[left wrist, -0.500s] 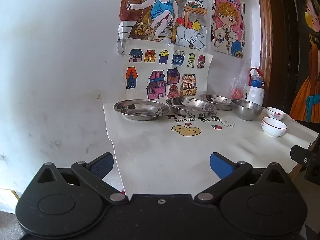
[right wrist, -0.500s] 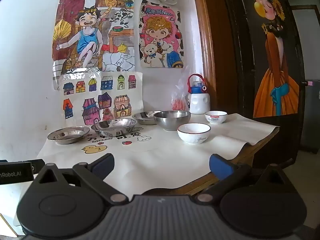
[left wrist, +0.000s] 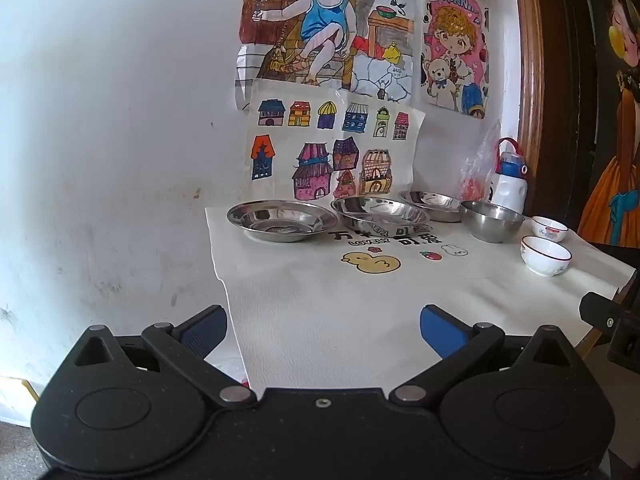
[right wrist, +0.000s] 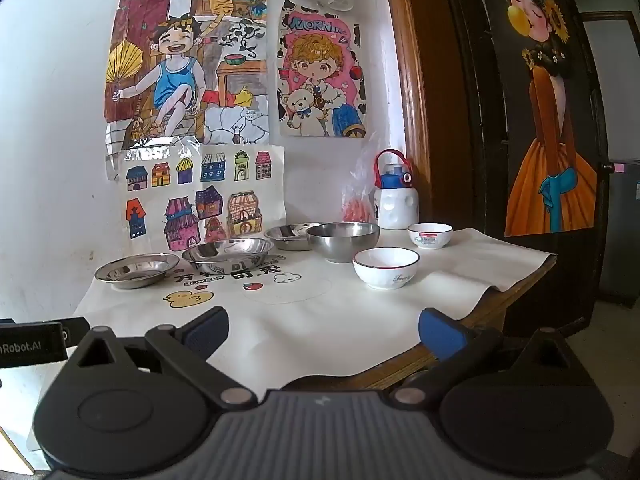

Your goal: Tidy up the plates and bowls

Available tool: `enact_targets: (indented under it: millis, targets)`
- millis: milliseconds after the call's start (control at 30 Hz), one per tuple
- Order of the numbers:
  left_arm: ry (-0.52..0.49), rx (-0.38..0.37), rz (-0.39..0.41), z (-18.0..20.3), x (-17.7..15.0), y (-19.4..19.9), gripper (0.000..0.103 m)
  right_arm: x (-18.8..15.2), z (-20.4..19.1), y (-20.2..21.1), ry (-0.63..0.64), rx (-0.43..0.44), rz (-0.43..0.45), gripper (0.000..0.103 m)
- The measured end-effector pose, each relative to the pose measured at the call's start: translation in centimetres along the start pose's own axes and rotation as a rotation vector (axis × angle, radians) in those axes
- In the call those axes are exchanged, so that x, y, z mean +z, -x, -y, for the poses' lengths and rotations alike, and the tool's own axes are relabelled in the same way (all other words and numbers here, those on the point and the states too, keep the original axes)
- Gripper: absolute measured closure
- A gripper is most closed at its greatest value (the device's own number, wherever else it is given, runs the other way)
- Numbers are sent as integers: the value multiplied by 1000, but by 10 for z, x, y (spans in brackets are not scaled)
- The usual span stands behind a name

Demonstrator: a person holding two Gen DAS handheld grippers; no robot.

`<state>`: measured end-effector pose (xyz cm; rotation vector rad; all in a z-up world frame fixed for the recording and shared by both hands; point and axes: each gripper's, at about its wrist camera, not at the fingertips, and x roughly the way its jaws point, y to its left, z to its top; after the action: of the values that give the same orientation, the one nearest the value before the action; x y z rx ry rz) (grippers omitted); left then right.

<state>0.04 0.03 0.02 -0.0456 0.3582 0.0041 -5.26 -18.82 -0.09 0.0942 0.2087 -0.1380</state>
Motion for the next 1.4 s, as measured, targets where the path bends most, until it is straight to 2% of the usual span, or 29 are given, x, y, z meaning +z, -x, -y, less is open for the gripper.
enact_targets:
  millis: [1400]
  targets:
    - [-3, 0, 5, 2, 2, 3, 1, -1, 0, 4, 3, -1, 3, 0]
